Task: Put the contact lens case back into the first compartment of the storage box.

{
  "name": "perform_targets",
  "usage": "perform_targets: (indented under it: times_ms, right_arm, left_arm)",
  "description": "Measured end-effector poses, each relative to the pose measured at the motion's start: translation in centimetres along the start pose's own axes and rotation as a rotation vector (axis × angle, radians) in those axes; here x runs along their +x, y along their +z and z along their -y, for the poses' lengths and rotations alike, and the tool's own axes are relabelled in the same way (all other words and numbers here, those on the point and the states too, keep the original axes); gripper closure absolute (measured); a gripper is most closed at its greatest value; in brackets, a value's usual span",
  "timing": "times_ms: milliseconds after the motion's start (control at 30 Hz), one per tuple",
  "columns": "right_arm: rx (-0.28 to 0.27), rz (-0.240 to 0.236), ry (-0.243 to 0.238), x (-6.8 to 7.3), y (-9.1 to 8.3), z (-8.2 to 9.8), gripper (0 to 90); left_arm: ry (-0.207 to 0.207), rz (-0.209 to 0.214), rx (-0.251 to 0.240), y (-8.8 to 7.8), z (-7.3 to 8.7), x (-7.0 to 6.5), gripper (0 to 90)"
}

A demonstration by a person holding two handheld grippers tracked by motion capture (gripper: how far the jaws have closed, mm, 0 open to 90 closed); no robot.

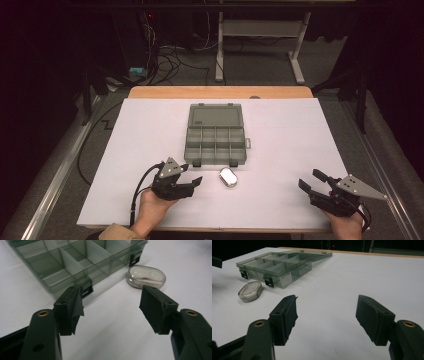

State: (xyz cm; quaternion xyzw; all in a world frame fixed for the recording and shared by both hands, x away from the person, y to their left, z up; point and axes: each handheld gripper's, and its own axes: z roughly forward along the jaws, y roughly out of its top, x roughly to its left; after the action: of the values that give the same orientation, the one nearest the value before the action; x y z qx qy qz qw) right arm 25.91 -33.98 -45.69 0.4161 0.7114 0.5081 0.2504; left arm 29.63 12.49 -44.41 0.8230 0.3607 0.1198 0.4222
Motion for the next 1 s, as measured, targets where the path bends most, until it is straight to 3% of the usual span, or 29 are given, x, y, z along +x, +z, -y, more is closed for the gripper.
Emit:
perform_targets:
  times_ms: [167, 333, 833, 1000]
  right_arm:
    - [-0.001, 0.000, 0.002, 0.0, -0.1, 0.0, 33.5]
    - [0.001, -0.001, 0.003, -0.1, -0.1, 0.0, 33.4]
    - [0.005, -0.007, 0.005, -0.1, 0.0, 0.0, 32.9]
    - [0.006, -0.012, 0.005, -0.1, 0.0, 0.0, 32.7]
  left_arm:
    - [0.043, 0.011, 0.062, 1.3, -1.2, -1.0, 35.1]
    - [0.060, 0.027, 0.133, 2.6, -2.2, -1.7, 34.6]
    - [0.114, 0.059, 0.256, 5.9, -5.4, -3.3, 33.3]
    - [0.112, 0.068, 0.293, 6.7, -6.0, -3.5, 31.9]
